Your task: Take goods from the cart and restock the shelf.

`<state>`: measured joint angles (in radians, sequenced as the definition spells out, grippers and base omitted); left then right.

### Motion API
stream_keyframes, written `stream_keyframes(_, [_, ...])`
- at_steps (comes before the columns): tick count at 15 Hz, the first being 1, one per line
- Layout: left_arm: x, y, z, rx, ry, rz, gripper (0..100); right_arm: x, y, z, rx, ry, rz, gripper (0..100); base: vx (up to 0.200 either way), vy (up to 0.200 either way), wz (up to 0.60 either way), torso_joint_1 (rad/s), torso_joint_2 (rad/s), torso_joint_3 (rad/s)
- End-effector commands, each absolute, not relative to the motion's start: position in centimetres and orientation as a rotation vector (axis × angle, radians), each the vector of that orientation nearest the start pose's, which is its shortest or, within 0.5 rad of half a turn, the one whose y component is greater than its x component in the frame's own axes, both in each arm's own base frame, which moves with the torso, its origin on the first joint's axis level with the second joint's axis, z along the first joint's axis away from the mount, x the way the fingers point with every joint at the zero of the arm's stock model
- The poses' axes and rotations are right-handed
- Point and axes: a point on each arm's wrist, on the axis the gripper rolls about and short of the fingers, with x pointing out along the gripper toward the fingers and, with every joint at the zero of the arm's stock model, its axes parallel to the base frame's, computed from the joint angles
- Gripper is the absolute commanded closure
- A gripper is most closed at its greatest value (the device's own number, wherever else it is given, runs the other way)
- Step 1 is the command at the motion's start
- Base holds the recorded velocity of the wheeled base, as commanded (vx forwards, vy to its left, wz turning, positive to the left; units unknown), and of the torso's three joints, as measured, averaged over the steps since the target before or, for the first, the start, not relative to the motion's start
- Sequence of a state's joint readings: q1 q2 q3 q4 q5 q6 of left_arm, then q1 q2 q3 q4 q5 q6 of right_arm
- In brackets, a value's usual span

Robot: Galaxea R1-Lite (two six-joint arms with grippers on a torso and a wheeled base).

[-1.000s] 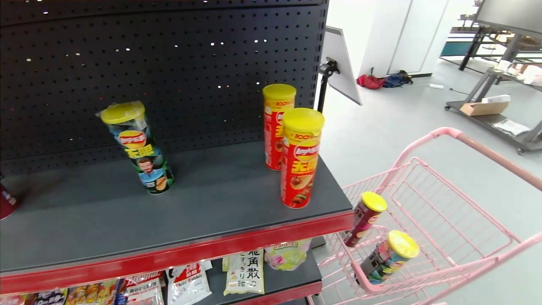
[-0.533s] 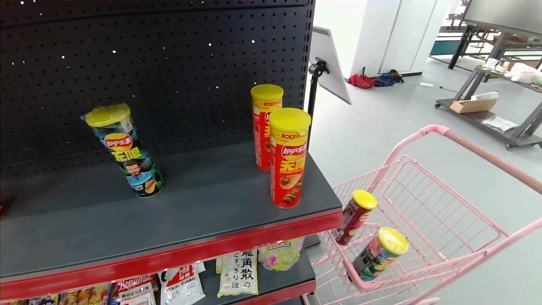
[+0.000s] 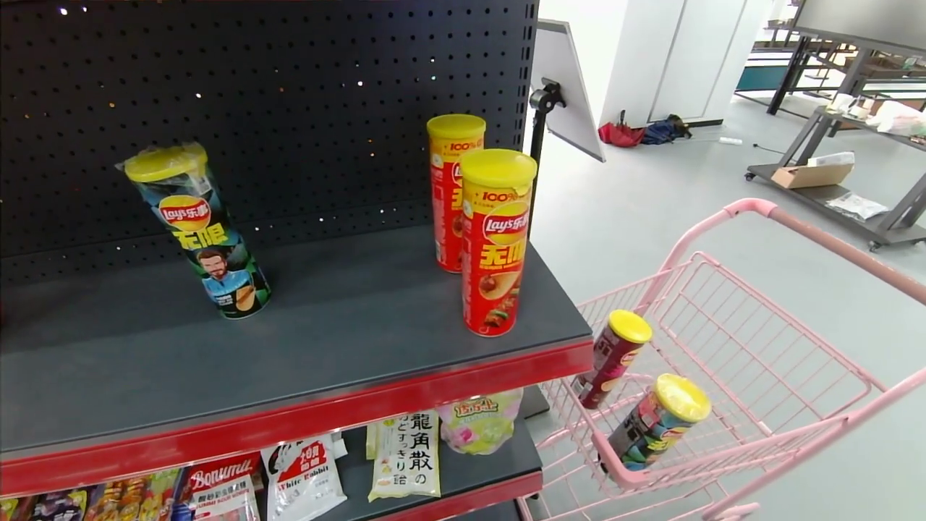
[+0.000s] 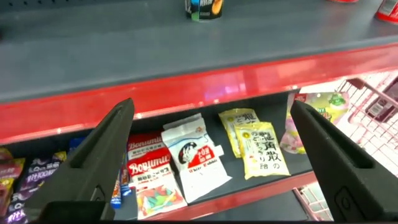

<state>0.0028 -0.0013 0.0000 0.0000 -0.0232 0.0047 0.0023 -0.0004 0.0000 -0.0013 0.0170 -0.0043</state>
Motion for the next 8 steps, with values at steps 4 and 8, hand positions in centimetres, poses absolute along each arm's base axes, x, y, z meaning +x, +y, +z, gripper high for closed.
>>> stream_keyframes(4, [-2.28,-0.06,7.55,0.005,0.000,-0.020,0,-2.28,0.03,7.56,-0.005,-0.002,0.020,0,0.000,0.000,0.00,-0.149,0.39,0.234])
stream_keyframes(8, [-2.28,-0.06,7.55,0.005,0.000,-0.020,0,-2.28,0.03,7.56,-0.005,-0.002,0.020,0,0.000,0.000,0.00,-0.172,0.47,0.301])
